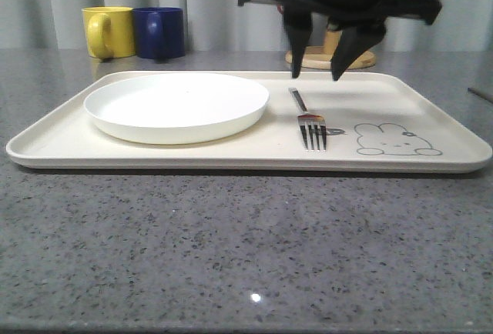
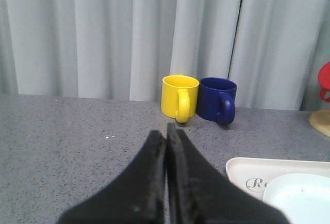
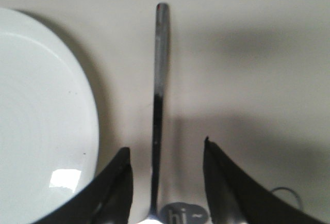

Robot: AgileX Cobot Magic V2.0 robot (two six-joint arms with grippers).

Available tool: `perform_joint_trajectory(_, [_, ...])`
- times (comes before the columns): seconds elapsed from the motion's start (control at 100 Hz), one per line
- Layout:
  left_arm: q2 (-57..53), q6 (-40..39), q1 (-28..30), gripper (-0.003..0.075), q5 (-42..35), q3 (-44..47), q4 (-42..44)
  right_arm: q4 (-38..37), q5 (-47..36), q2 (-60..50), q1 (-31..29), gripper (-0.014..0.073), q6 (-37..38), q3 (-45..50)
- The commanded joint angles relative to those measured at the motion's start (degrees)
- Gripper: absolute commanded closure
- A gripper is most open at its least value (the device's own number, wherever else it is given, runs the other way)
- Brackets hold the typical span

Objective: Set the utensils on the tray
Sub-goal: 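Move the right gripper back and grasp the metal chopsticks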

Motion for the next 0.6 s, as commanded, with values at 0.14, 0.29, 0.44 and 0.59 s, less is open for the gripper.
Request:
perform_joint_trajectory(0.14, [0.1, 0.0, -0.6, 0.0738, -4.1, -1.6, -0.5, 2.0, 2.7, -9.1, -8.0, 0.0251, -13.1, -2.1])
perform_joint_trajectory(0.29, [0.1, 0.0, -0.6, 0.0738, -4.1, -1.6, -0.5, 4.6, 4.6, -10.2, -16.1, 0.0251, -21.0, -2.1])
perform_joint_trajectory(0.44, [0.1, 0.0, -0.6, 0.0738, -4.1, -1.6, -0.5, 6.5, 4.9, -9.8, -23.3, 0.0251, -25.9, -1.1])
perform_joint_trajectory(0.59, [0.1, 0.0, -0.6, 0.0738, -4.1, -1.6, -0.5, 8.9, 3.0, -9.6, -28.8, 0.0251, -31.3, 0.8])
